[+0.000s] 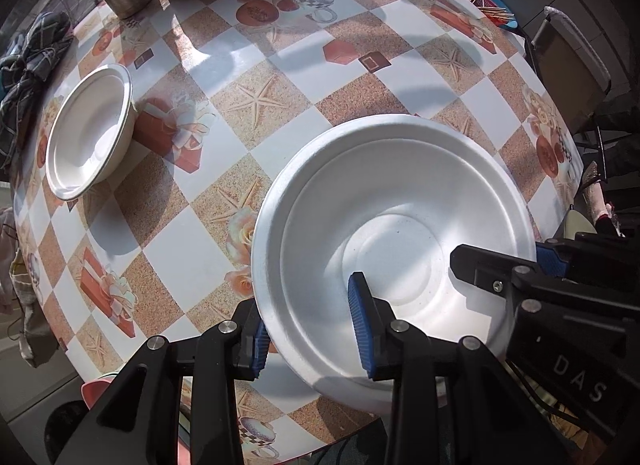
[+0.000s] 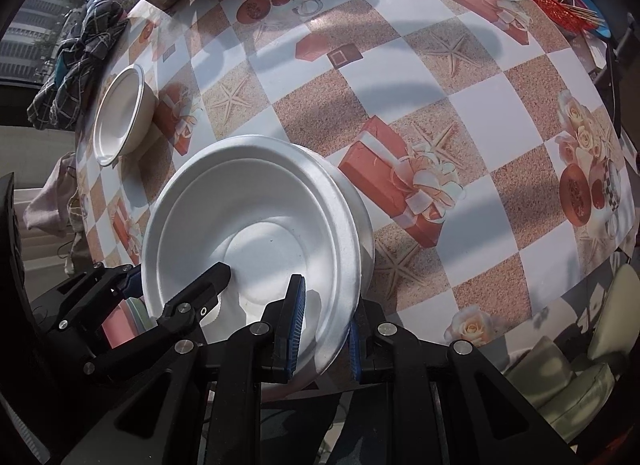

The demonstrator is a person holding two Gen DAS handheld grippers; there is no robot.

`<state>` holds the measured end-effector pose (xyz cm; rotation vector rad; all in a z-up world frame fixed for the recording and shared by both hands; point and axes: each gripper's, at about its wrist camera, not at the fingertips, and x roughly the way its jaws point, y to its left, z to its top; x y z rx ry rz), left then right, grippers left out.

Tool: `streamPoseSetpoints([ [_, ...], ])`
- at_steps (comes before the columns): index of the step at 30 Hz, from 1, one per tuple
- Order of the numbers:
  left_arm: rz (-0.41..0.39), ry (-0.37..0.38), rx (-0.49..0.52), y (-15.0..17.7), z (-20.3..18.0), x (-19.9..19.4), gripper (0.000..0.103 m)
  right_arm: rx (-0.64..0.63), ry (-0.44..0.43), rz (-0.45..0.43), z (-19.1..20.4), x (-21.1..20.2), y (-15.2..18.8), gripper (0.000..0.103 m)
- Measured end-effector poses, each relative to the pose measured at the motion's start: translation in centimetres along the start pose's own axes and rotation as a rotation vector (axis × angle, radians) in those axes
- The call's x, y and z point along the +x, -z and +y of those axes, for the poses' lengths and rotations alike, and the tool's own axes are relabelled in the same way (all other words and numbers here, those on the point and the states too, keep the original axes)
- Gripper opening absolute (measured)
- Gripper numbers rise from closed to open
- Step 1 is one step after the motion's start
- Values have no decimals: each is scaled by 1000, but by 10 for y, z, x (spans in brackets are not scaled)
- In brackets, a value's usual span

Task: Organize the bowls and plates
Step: 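Lower the bowl into the first white bowl and open both grippers, then move both grippers to a third white bowl and close on its rim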

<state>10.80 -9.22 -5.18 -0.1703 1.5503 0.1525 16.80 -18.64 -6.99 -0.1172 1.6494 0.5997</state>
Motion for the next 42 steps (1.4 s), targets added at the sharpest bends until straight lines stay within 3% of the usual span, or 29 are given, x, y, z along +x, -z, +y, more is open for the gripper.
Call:
streamPoseSetpoints([
  [4, 0, -7, -19, -4, -1, 6, 49, -3, -11, 3, -2, 3, -4, 22],
  [6, -2, -11, -30, -4, 0, 8, 67, 1, -13, 5, -4, 3, -6, 22],
  [9, -18, -15, -46, -1, 7, 5, 73, 18, -9, 4, -11, 2, -8, 22],
  [10, -20, -10, -55, 0, 10, 4, 74, 33, -11, 5, -15, 1, -9, 29],
  [11, -23, -3, -68, 1, 14, 2, 76, 50, -14, 3, -19, 0, -9, 54],
  [13, -30, 11, -92, 4, 22, -1, 78, 82, -22, -24, -28, -5, -10, 87],
  [24, -8, 37, -219, 30, 64, -8, 79, 172, 20, -41, -51, -18, -17, 88],
  [42, -45, 42, -382, 49, 125, -23, 79, -14, 52, -32, 7, -22, -45, 88],
])
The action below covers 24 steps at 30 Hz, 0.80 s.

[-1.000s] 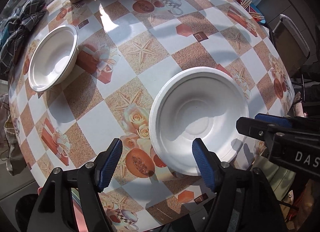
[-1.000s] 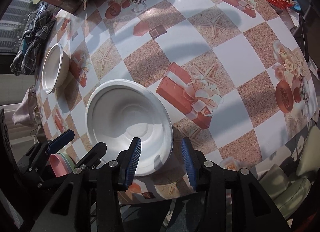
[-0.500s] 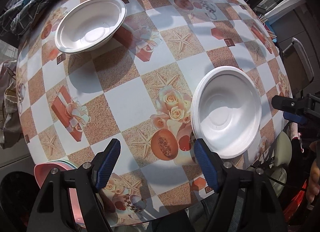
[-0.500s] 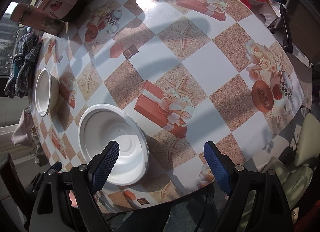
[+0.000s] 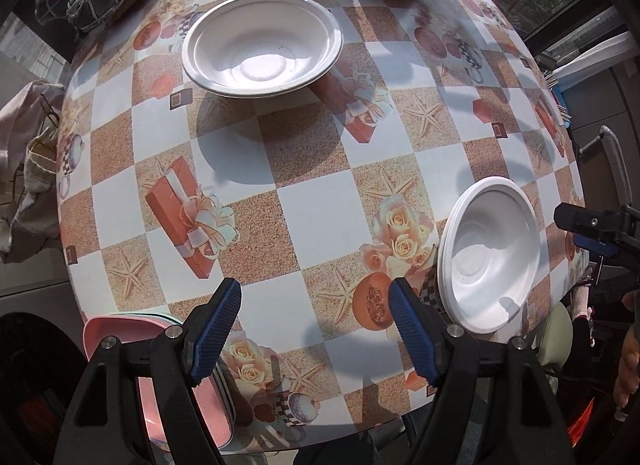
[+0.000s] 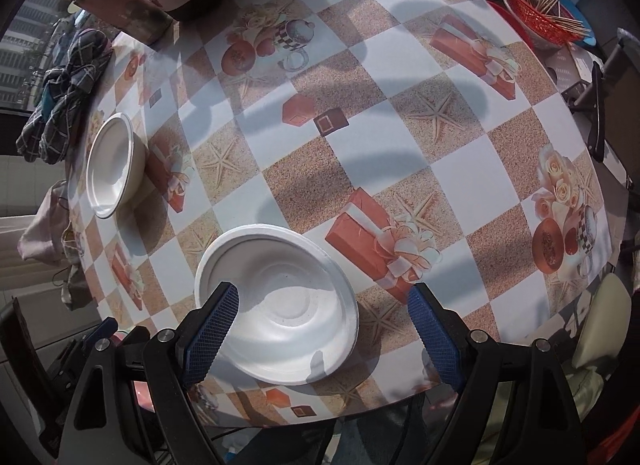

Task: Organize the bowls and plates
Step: 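Move both grippers to a third white bowl and close on its rim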

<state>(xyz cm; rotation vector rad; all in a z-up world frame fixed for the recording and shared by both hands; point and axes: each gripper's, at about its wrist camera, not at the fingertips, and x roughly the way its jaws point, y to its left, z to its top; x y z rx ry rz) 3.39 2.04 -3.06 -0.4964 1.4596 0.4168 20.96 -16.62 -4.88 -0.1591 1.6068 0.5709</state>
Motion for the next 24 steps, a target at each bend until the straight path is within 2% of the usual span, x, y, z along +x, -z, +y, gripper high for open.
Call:
streamPoseSetpoints([
  [9, -48, -18, -68, -35, 29, -14, 79, -138, 6, -2, 51, -5, -31, 88],
  [14, -103, -44, -103, -71, 49, -21, 79, -213, 8, -13, 93, -6, -56, 88],
  [20, -150, -110, -136, -115, 75, -18, 79, -276, 9, -4, 141, 12, -87, 88],
  [24, -148, -115, -160, -140, 92, -4, 79, -295, 13, 21, 164, 34, -102, 88],
])
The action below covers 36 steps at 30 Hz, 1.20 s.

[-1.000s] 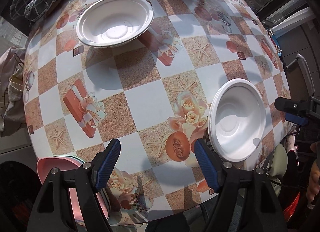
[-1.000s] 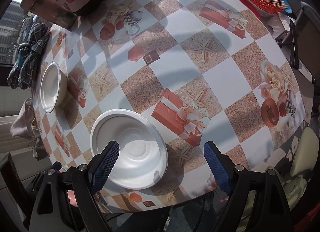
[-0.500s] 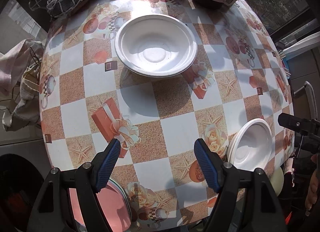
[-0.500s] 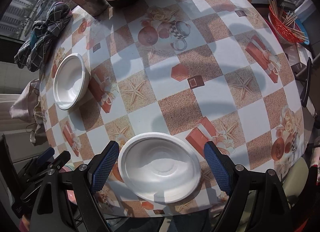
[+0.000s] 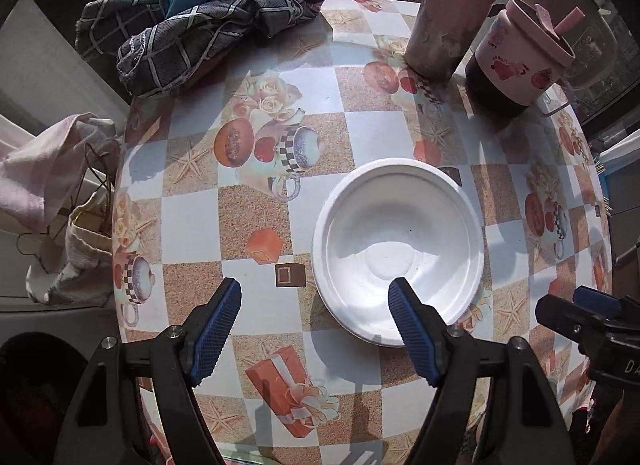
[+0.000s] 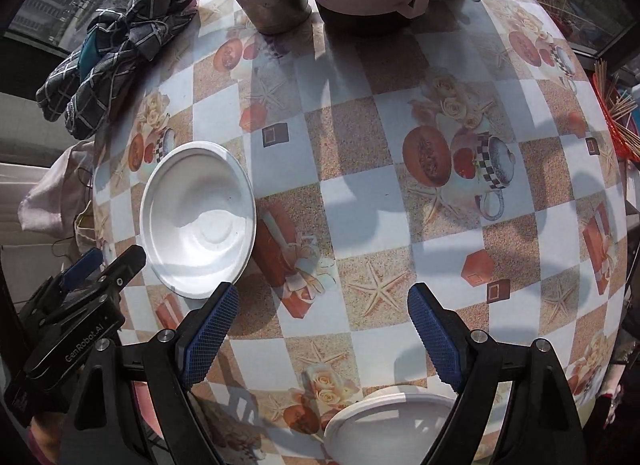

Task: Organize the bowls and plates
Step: 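Move both grippers to a third white bowl and close on its rim, then lift the third white bowl with both grippers and carry it to the nested bowls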

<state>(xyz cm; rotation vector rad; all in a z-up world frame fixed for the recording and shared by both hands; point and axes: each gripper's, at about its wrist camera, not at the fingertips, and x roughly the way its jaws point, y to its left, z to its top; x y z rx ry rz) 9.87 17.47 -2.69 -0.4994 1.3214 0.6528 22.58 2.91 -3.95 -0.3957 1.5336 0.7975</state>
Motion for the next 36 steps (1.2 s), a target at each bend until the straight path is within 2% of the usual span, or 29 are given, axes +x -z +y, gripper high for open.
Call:
streamPoseSetpoints([
  [5, 47, -24, 18, -16, 2, 32, 79, -10, -9, 27, 15, 30, -16, 88],
  [16, 106, -49, 90, -33, -3, 75, 79, -50, -13, 12, 32, 68, -32, 87],
  [18, 124, -37, 92, -34, -3, 80, 79, -72, -1, -2, 36, 71, -32, 76],
  [19, 124, -31, 91, -34, -3, 81, 79, -83, 3, 0, 39, 73, -32, 62],
  [21, 122, -23, 96, -35, -5, 83, 77, -99, 6, -7, 46, 74, -31, 57],
  [22, 122, -13, 97, -35, -5, 83, 74, -105, 2, -9, 48, 74, -31, 50],
  [23, 125, 2, 99, -36, -4, 84, 69, -113, -1, -8, 53, 75, -31, 41],
  [25, 130, 32, 107, -37, -12, 82, 57, -112, -29, 5, 55, 75, -31, 31],
  [26, 132, 51, 114, -37, -17, 81, 47, -104, -49, 15, 55, 76, -30, 24],
  [27, 135, 65, 121, -37, -22, 80, 38, -95, -71, 29, 55, 77, -29, 21],
  [28, 142, 66, 135, -38, -29, 80, 38, -87, -82, 41, 54, 79, -27, 15],
  [32, 149, 68, 143, -28, -34, 79, 38, -91, -80, 62, 53, 80, -17, 15],
  [36, 158, 67, 150, -3, -37, 76, 37, -105, -74, 89, 47, 82, 4, 15],
])
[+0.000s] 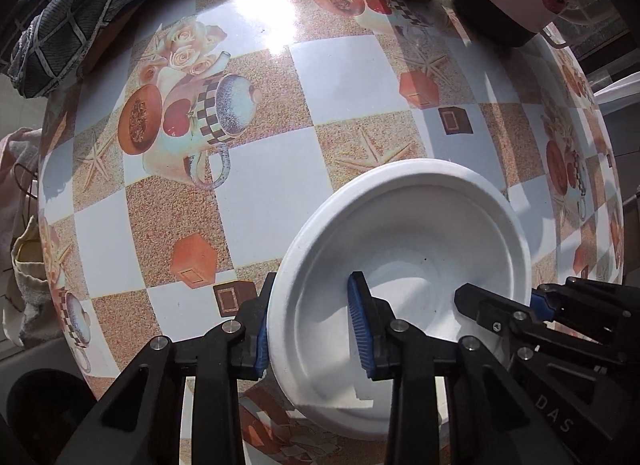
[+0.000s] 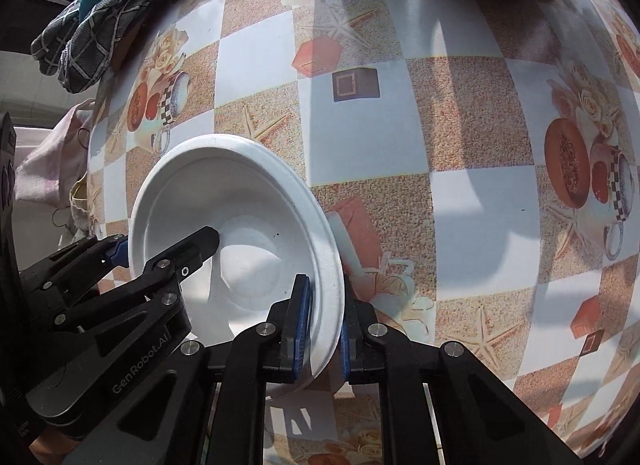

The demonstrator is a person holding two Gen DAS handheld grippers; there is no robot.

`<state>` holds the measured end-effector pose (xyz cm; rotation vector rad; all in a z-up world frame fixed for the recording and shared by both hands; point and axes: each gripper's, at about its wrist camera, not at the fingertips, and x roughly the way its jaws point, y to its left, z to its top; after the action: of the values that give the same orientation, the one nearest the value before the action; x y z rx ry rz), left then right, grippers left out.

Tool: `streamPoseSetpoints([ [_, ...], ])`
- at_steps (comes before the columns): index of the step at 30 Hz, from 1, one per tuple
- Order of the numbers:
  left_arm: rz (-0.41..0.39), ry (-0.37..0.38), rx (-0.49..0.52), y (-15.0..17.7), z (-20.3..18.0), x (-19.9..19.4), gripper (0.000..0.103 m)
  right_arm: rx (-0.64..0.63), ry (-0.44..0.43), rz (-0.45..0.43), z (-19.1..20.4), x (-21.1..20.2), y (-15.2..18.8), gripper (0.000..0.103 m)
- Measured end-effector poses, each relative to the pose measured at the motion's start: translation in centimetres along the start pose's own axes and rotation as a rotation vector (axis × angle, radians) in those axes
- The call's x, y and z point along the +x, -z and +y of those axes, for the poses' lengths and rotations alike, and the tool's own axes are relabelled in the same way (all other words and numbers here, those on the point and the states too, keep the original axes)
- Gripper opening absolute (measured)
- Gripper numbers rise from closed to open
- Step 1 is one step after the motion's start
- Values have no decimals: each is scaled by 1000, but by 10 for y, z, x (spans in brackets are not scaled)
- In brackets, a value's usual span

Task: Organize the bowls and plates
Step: 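Lift the third white bowl with both grippers and carry it to the nested bowls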

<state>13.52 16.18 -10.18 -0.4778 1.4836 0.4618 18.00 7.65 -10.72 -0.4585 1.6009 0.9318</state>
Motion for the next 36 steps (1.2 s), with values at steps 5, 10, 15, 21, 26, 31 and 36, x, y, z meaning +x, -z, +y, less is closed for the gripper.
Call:
streamPoseSetpoints([
  [5, 19, 12, -20, 41, -4, 0, 37, -24, 4, 30, 1, 6, 32, 15],
  [10, 39, 5, -42, 81, -9, 0, 37, -31, 6, 66, 1, 10, 68, 15],
  [15, 65, 17, -71, 115, -13, 2, 37, -52, 20, 89, 6, 15, 95, 15],
  [21, 93, 18, -61, 146, -23, 4, 37, -52, 26, 116, 9, 19, 121, 15],
  [26, 88, 20, -42, 165, -32, -5, 37, -38, 22, 108, 14, 13, 133, 15],
  [31, 47, 22, -36, 171, -35, -27, 37, -29, 11, 66, 19, -11, 144, 15],
  [36, 7, 44, -33, 172, -36, -53, 37, -11, 6, 13, 19, -32, 154, 15],
])
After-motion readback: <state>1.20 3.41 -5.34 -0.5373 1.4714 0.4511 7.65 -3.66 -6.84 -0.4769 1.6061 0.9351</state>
